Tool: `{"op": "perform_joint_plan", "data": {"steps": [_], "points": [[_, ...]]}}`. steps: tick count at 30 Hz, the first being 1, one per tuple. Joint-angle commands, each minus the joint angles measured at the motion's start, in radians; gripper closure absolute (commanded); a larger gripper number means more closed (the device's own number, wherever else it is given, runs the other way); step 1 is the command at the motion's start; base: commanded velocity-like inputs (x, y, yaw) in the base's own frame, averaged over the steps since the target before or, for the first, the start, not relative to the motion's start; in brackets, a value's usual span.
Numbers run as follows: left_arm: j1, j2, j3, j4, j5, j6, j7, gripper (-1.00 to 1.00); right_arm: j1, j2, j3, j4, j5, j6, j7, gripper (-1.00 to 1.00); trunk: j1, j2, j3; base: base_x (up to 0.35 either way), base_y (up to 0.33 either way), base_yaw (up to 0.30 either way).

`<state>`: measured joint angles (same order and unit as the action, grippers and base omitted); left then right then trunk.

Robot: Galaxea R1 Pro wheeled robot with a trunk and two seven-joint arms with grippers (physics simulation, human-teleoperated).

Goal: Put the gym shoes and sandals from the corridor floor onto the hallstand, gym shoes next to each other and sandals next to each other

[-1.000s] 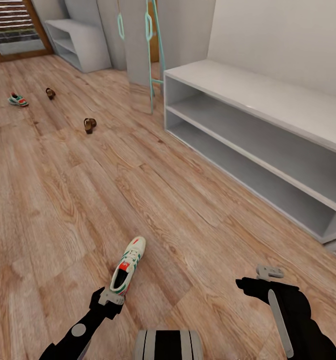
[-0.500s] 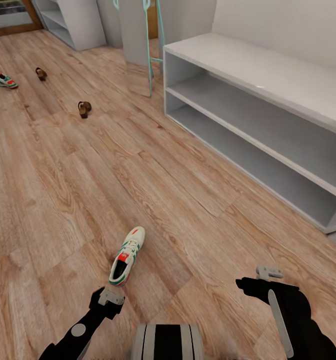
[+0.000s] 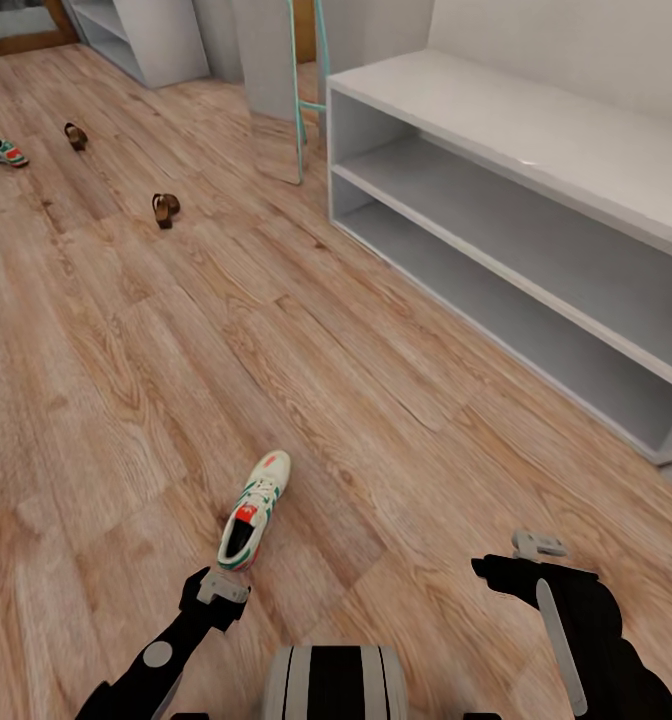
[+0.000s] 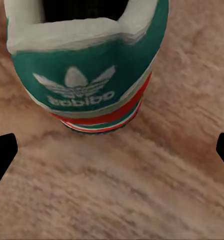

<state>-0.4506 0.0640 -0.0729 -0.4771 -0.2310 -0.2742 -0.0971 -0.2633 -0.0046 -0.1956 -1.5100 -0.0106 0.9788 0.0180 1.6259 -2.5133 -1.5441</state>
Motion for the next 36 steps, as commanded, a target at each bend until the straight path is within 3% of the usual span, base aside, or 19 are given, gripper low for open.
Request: {"op": "perform_joint_plan", "data": {"steps": [1,7,36], "points": [[0.000,0.001,-0.002,0.000,-0.007,-0.003,0.002,-1.00,0.000,0.000,-0.001,-0.001,-0.001,0.004,0.002,-1.00,0.000,0.000,-0.001,0.228,0.086,0.000],[0.000,0.001,-0.002,0.000,-0.006,-0.003,0.002,-1.00,0.000,0.000,-0.001,-0.001,-0.001,0.004,0.002,-1.00,0.000,0.000,-0.001,0.186,0.077,0.000],[0.000,0.000,-0.002,0.000,-0.005,-0.004,0.002,-1.00,-0.001,0.000,-0.001,-0.001,-0.001,0.004,0.002,-1.00,0.001,0.000,-0.004,0.027,0.012,0.000]]}}
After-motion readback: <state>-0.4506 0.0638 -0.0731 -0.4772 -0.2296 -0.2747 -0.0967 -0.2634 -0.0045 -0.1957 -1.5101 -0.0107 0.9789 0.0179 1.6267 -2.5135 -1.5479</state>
